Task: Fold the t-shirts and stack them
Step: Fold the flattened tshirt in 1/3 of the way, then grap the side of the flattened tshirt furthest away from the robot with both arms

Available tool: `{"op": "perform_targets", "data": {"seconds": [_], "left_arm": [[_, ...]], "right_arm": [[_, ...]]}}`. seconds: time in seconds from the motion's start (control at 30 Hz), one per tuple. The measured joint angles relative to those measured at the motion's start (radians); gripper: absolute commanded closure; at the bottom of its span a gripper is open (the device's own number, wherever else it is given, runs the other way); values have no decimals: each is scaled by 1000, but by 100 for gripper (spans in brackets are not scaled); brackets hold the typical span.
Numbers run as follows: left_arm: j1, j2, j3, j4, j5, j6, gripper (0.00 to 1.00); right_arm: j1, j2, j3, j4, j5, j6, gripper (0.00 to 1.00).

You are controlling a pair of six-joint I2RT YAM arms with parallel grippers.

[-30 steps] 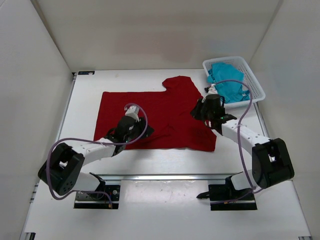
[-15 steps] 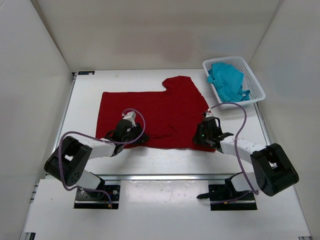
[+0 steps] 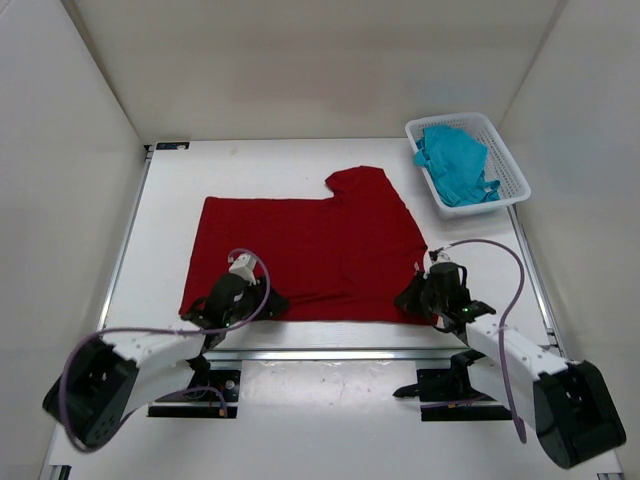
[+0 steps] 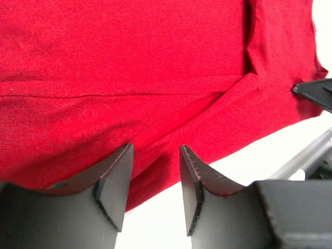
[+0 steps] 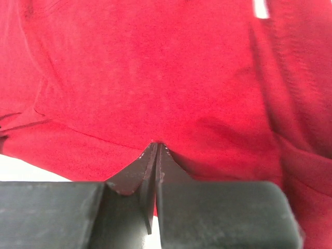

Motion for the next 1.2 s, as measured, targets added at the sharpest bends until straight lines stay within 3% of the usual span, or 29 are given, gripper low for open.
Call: {"op": "perform_targets", "data": {"seconds": [0.17,0.3,0.33,0.47,0.67,0.9,1.03,1.2], "left_arm": [[7,-215,-59,-142,0,-37,41],[78,-232,61,-331,-12,4,37],[95,-219,105,-353,-14,20,38],[233,-71,347,-375,20,77,40],[462,231,607,-325,44,106,44],[653,543,827,-354,-4,137,43],[709,679,969,-398,-87,183,42],[702,809,1142,-452,-202,283,41]], "right_arm": [[-17,-160,-26,-152,-18,7,90],[-45,-153,62,-232,-21,-30,78],[-39,-137,99,-233,-22,-39,80],[29,-3,270,-182,-26,-95,99],[160,246,414,-80,-53,-141,100],[270,324,407,-37,-90,-158,100],[277,352,383,4,-114,-157,100],[311,388,378,47,-134,-157,100]]}}
